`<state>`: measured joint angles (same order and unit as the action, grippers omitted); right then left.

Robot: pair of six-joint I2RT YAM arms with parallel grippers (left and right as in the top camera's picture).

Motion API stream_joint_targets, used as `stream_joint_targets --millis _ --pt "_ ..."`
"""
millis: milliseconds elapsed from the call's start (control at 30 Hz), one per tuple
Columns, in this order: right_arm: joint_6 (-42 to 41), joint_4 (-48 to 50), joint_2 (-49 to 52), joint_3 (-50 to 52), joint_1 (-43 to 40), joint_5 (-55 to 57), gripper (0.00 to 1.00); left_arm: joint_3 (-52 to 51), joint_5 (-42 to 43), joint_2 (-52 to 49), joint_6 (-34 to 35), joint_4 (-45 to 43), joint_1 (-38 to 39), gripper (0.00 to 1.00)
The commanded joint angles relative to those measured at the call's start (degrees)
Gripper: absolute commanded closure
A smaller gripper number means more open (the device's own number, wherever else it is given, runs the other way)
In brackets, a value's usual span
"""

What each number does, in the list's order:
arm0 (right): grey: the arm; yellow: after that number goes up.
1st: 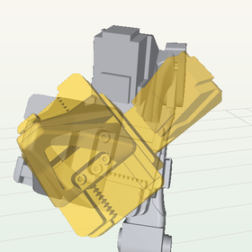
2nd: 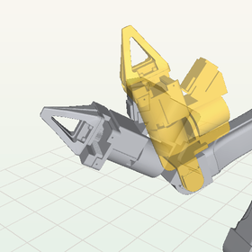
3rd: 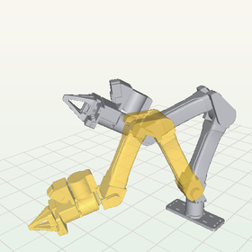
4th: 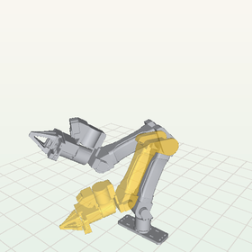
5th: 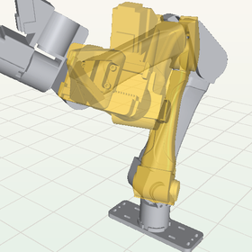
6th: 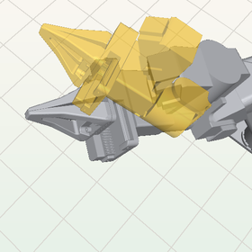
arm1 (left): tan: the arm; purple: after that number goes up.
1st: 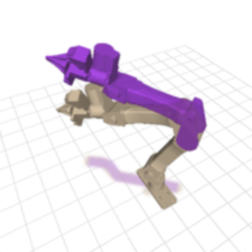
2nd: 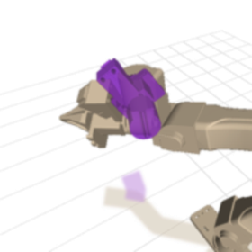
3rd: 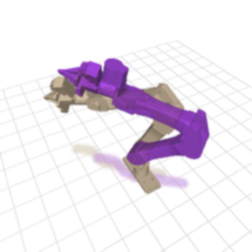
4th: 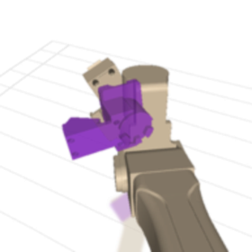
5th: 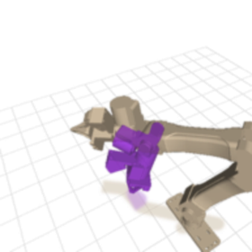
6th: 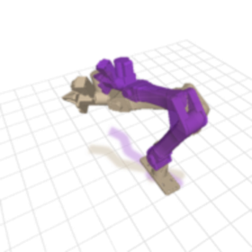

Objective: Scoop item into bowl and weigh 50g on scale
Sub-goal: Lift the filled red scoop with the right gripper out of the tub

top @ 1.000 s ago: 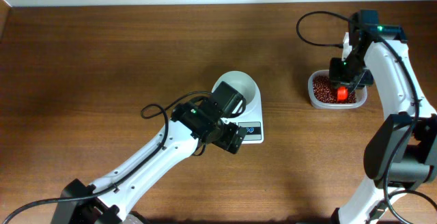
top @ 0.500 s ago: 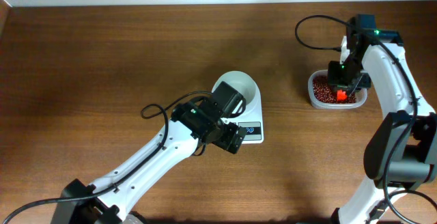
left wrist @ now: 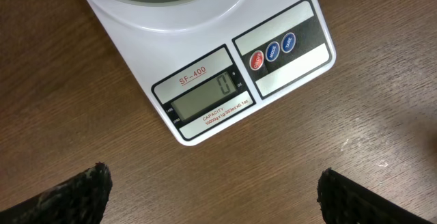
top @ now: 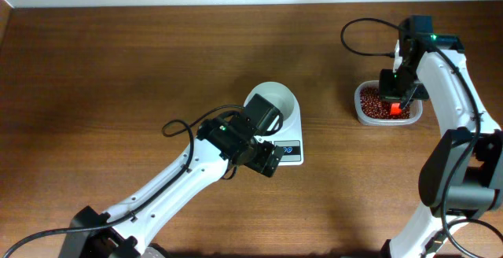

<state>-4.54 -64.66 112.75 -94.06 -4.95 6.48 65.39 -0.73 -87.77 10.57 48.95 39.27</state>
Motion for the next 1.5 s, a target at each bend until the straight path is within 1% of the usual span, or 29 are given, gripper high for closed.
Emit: stream_joint_targets --millis 0,67,133,200,267,400,467,533,633,867,1033,1167,1233,1333,1467 --pt "1.3 0.3 -1.7 0.3 -0.8 0.5 0.96 1.1 -0.6 -0.4 0.7 -0.1 0.1 0.01" --pt "2.6 0.7 -1.7 0.3 -2.0 -2.4 0.96 1.1 -0.6 -0.4 0.7 -0.1 0.1 0.01" --pt "5.0 1.3 -1.7 0.6 -4.8 -9.4 0.96 1.1 -0.6 -0.4 0.7 -0.1 0.1 0.01" --pt "5.2 2.2 -1.7 1.9 -7.4 -11.2 0.96 1.1 -0.6 -0.4 0.7 -0.1 0.1 0.01" --pt "7.6 3.5 -1.7 3.5 -9.2 -15.3 0.96 1.1 -0.6 -0.4 0.7 -0.1 0.1 0.01" --pt "7.6 6.5 -1.7 7.4 -9.7 -18.7 0.96 1.1 -0.6 -0.4 0.7 -0.1 0.1 0.01" --pt "8.9 7.4 -1.7 8.3 -9.8 -22.3 0.96 1.1 -0.6 -0.4 0.7 -0.1 0.1 0.01" --pt "8.9 7.7 -1.7 8.5 -10.4 -23.1 0.96 1.1 -0.6 -0.4 0.7 -0.1 0.1 0.01" --pt "10.4 8.0 -1.7 8.7 -12.7 -30.1 0.96 1.1 -0.6 -0.4 0.7 -0.1 0.1 0.01" --pt "11.6 9.7 -1.2 12.5 -16.9 -40.0 0.96 1.1 -0.6 -0.4 0.7 -0.1 0.1 0.01" --pt "11.8 12.0 1.6 14.4 -17.1 -44.6 0.96 1.1 -0.6 -0.4 0.7 -0.1 0.1 0.01" --pt "11.9 12.0 1.6 14.4 -20.1 -46.3 0.96 1.1 -0.6 -0.4 0.7 -0.1 0.1 0.01" --pt "13.9 11.3 1.7 14.4 -21.8 -50.1 0.96 1.1 -0.6 -0.4 0.7 -0.1 0.1 0.01" --pt "14.2 11.5 2.1 14.8 -22.2 -51.3 0.96 1.1 -0.6 -0.4 0.7 -0.1 0.1 0.01" --pt "14.2 15.7 2.1 18.7 -22.1 -53.1 0.96 1.1 -0.6 -0.4 0.7 -0.1 0.1 0.01"
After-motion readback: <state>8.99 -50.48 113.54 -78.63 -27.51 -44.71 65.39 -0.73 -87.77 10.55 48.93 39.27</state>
